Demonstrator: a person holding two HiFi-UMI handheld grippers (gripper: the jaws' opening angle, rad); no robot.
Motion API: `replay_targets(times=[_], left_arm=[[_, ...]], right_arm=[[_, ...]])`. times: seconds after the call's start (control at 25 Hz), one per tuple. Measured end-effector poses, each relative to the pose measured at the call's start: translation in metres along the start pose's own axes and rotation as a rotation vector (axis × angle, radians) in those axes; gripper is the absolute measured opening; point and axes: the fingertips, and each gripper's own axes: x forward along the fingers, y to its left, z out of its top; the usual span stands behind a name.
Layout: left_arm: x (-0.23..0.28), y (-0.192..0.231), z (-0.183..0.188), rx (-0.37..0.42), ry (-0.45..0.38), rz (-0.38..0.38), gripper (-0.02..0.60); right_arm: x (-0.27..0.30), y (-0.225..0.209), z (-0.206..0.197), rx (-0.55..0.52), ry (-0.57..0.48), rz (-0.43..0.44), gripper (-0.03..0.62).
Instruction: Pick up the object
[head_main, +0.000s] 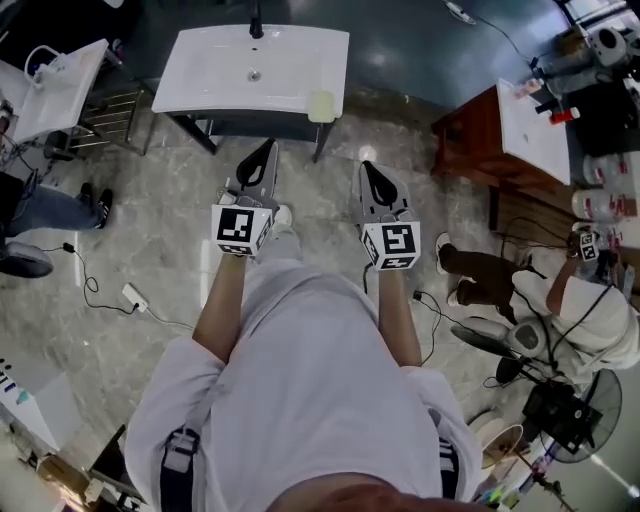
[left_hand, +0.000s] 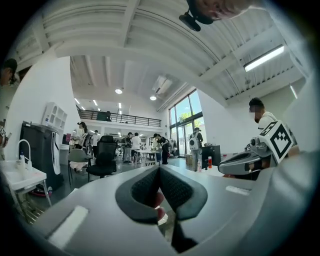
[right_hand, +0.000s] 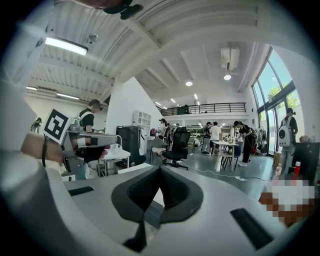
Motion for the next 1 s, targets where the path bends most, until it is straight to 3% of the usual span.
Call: replay_targets(times=[0.36, 0.76, 1.0], left_arm=[[0.093, 0.073, -0.039, -0.029, 0.051, -0.062, -0.002], [0.138, 0.065, -0.051, -0.048, 0.076, -0.066, -0.002], [0.162, 0.062, -0.062, -0.049, 0.106, -0.035, -0.002]], right_arm=[[0.127, -0.016, -0.023, 0.042, 0.096, -0.009, 0.003], [0.166, -0.061, -0.043, 0.115, 0.127, 0.005, 0.003], [0.189, -0.102, -0.072, 0.142, 0.184, -0.032, 0.003]])
